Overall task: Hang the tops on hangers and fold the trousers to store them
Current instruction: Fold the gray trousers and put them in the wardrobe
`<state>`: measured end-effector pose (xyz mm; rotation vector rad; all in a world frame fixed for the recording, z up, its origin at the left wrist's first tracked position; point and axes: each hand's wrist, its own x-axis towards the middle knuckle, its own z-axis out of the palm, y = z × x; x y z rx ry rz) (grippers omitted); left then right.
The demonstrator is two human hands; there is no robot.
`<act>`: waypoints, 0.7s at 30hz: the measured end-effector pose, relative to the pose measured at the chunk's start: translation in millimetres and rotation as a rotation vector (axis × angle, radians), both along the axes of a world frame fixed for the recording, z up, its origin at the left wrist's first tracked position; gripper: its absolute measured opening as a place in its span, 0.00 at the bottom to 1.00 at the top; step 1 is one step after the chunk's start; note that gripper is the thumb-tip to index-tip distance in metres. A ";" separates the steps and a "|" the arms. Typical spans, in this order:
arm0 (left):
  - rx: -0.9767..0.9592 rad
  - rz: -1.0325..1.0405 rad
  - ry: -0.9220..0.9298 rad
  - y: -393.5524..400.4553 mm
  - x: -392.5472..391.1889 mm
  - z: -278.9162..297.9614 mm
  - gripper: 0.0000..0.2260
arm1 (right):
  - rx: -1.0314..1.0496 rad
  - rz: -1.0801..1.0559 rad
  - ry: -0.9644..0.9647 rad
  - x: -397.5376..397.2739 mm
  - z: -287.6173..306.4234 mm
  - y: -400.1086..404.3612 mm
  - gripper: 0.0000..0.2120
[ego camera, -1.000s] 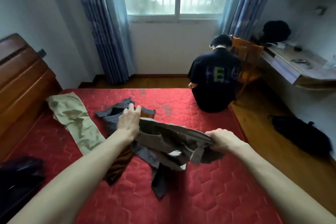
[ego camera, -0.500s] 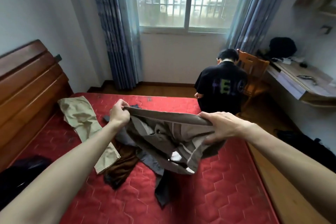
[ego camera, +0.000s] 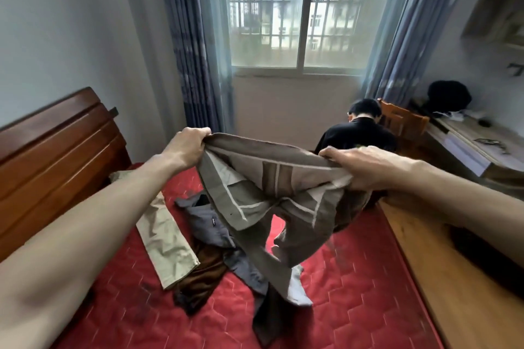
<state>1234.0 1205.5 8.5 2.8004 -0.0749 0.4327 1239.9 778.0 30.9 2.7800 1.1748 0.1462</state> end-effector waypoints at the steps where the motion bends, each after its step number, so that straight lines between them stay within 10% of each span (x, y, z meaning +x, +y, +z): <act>1: 0.007 0.023 -0.024 1.9 1.3 12.8 0.08 | 0.084 -0.006 0.048 2.2 18.6 2.6 0.27; 8: -0.317 0.098 -0.326 4.1 9.0 153.2 0.08 | 0.411 0.023 -0.033 10.0 169.6 16.1 0.06; 16: -1.077 -0.030 -0.301 -13.3 18.8 271.2 0.09 | 0.583 -0.133 -0.560 24.2 313.6 12.5 0.17; 18: -1.014 -0.116 -0.262 -13.9 15.4 259.1 0.09 | 0.600 -0.138 -0.542 33.8 313.4 11.9 0.13; 21: -0.400 -0.136 -0.221 -12.5 8.3 223.3 0.19 | 0.594 -0.146 -0.412 45.0 288.1 14.6 0.09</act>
